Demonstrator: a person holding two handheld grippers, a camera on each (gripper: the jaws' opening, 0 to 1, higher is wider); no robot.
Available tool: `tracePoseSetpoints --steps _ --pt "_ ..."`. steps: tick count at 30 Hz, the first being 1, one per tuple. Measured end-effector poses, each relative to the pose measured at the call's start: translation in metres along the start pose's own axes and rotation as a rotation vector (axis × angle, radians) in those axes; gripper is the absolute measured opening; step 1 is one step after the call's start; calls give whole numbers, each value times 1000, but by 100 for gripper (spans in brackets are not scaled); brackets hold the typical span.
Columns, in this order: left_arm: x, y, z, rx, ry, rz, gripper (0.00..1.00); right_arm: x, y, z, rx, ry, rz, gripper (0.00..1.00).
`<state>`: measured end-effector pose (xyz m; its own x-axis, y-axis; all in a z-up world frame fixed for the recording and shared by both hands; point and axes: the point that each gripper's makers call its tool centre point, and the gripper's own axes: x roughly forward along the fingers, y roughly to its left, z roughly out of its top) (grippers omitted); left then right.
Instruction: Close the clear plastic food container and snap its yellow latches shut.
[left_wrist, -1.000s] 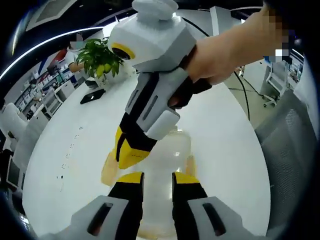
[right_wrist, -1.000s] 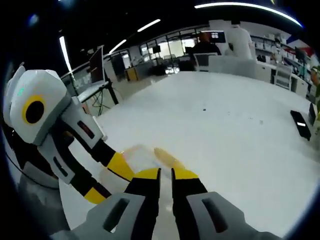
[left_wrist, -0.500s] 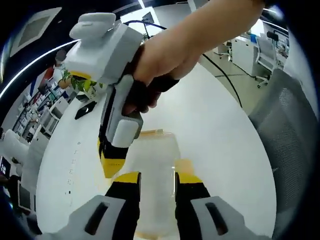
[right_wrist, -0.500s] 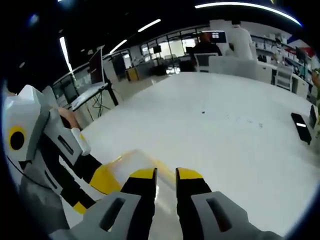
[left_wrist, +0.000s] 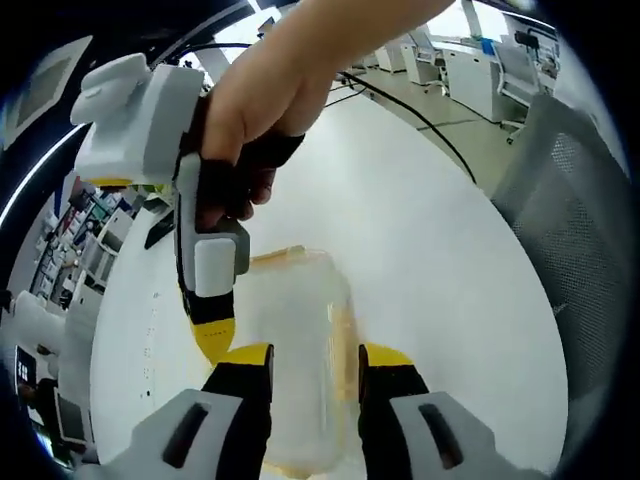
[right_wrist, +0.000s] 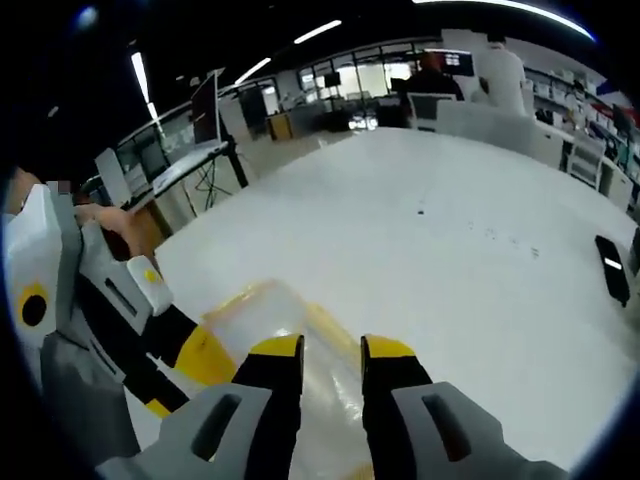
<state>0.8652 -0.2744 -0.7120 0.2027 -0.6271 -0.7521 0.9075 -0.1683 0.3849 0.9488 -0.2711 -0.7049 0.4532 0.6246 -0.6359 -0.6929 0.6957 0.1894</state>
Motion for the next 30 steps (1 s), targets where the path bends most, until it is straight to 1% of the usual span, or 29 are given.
tracePoseSetpoints --steps 4,9,10,13,14,15,17,24,27,30 --pt "1 2 -3 13 18 13 27 1 1 -1 -41 38 26 20" --pt "2 2 -4 8 19 23 27 2 1 -3 -100 97 74 24" --pt "3 1 -5 15 23 25 27 2 2 -4 -130 118 90 25" --pt "5 -1 -7 28 32 24 27 4 3 -6 -180 155 113 25" --pt "5 -1 -7 33 29 28 27 5 2 -8 -218 184 116 26" --pt "5 -1 -7 33 30 27 27 6 2 -9 -237 191 127 25" --pt "4 0 -7 29 27 29 26 7 4 -6 -223 192 143 25" --pt "5 -1 -6 18 28 24 27 9 4 -6 -258 247 214 24" --pt "5 -1 -6 21 37 25 27 11 3 -7 -258 273 278 25" --pt "6 -1 -5 17 48 24 27 10 7 -10 -244 300 321 25"
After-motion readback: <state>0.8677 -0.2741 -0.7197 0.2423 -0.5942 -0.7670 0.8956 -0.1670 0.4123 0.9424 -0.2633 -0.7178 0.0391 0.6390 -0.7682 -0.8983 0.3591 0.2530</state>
